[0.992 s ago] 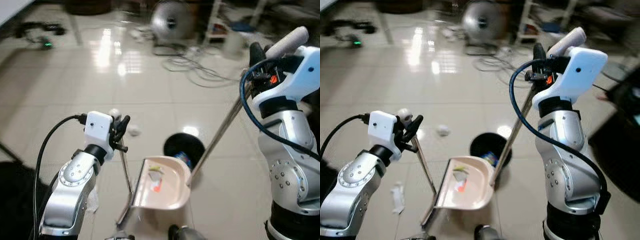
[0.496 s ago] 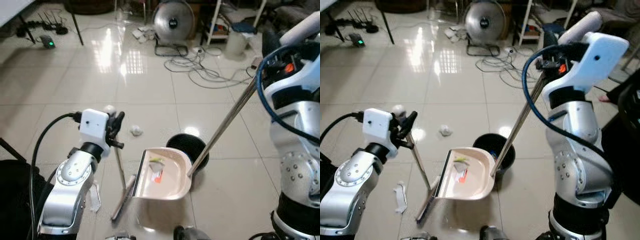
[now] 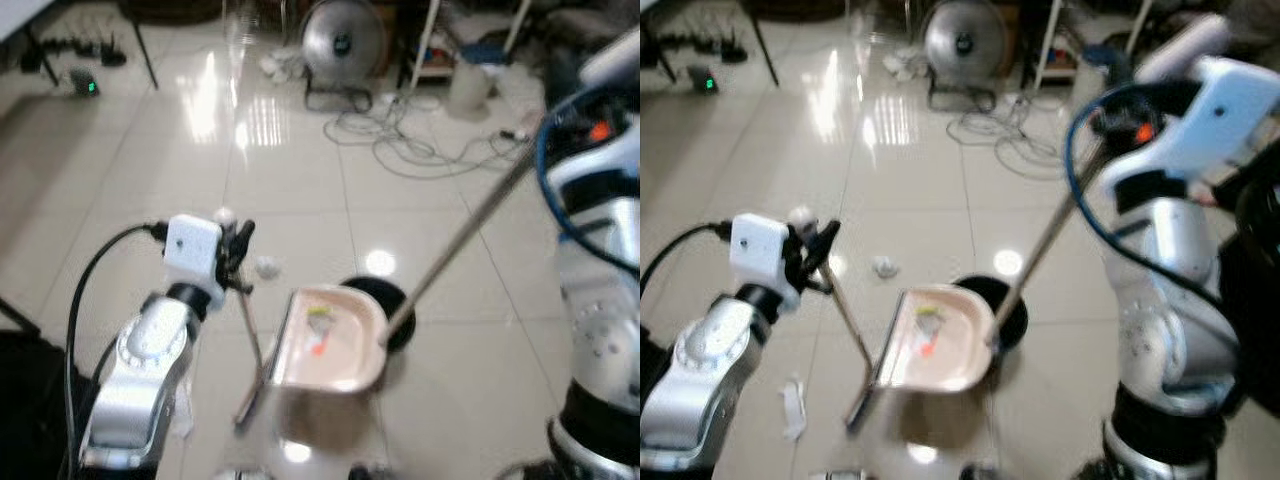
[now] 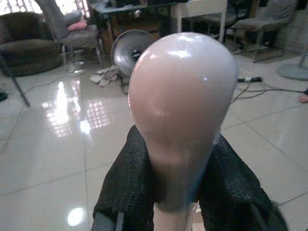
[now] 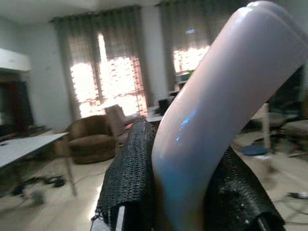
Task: Sweep floor
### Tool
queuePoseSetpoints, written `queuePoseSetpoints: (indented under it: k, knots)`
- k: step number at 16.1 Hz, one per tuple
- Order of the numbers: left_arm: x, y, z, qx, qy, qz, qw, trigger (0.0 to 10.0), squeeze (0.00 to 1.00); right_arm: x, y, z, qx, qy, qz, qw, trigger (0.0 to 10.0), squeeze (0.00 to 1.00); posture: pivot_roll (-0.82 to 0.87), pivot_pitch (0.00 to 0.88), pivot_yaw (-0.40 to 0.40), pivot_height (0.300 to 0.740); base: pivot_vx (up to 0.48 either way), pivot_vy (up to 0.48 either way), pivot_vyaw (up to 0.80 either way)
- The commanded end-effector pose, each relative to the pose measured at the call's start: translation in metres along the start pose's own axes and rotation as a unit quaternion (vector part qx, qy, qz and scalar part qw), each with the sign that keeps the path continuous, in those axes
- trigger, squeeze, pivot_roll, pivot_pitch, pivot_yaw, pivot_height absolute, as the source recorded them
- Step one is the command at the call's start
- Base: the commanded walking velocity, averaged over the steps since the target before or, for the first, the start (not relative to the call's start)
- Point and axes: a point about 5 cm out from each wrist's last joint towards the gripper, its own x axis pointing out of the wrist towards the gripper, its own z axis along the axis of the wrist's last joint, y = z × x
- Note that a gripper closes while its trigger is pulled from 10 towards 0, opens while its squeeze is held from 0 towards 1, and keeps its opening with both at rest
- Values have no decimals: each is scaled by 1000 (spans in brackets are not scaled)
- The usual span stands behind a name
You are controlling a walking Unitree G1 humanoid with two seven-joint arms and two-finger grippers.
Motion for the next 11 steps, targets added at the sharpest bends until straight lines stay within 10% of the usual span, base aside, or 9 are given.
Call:
queuePoseSetpoints:
  k: [1,11]
  knots:
    - [2,-1,6,7,-15,-2,1000,10000,0,0,-3,11,3,-26,-2,1000,10000,0,64,102,-9,740,307,0,0]
    - [3,-4,5,9,-14,-8,1000,10000,0,-2,-5,11,13,-25,-6,1000,10000,0,62,93,-8,740,304,0,-475]
